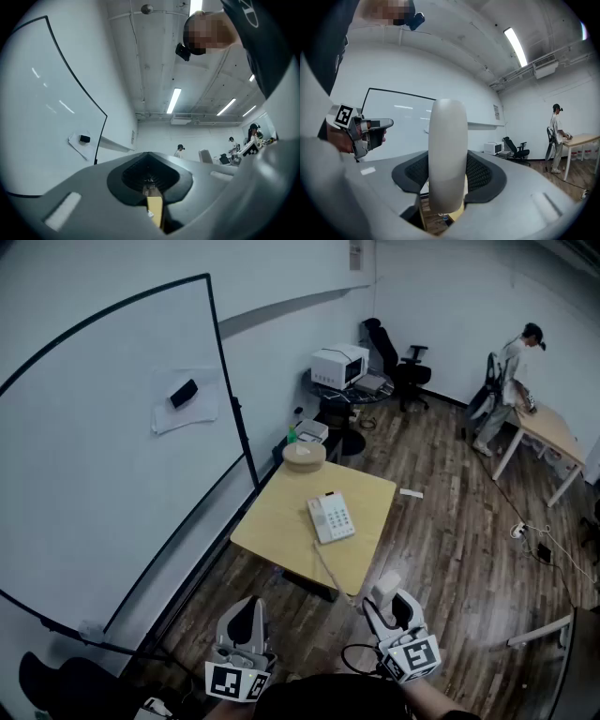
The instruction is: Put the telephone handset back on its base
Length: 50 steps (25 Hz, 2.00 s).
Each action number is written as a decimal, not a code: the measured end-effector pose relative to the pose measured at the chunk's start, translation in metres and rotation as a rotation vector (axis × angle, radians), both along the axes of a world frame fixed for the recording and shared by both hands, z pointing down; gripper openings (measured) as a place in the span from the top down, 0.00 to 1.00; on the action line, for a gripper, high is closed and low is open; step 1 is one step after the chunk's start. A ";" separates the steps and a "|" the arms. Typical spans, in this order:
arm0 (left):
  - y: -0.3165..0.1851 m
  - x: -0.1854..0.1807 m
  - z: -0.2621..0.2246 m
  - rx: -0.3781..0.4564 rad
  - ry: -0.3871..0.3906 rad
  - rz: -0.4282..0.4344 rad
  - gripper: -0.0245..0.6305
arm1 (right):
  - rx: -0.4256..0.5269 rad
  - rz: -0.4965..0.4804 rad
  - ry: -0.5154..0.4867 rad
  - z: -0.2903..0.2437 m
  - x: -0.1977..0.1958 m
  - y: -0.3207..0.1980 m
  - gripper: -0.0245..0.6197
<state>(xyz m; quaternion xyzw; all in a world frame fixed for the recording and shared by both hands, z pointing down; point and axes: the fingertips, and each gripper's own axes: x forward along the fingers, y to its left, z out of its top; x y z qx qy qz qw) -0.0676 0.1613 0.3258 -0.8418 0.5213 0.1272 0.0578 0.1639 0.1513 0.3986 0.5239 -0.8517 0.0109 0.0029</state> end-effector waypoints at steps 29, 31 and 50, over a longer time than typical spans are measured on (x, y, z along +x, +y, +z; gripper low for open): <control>0.013 0.029 0.009 0.033 -0.061 -0.076 0.96 | 0.019 -0.047 -0.058 0.007 0.016 0.005 0.62; 0.015 0.034 0.010 0.035 -0.070 -0.088 0.96 | 0.024 -0.064 -0.061 0.010 0.018 0.006 0.62; -0.057 -0.001 0.025 0.003 -0.075 -0.138 0.96 | -0.009 -0.090 -0.025 0.026 -0.008 -0.060 0.62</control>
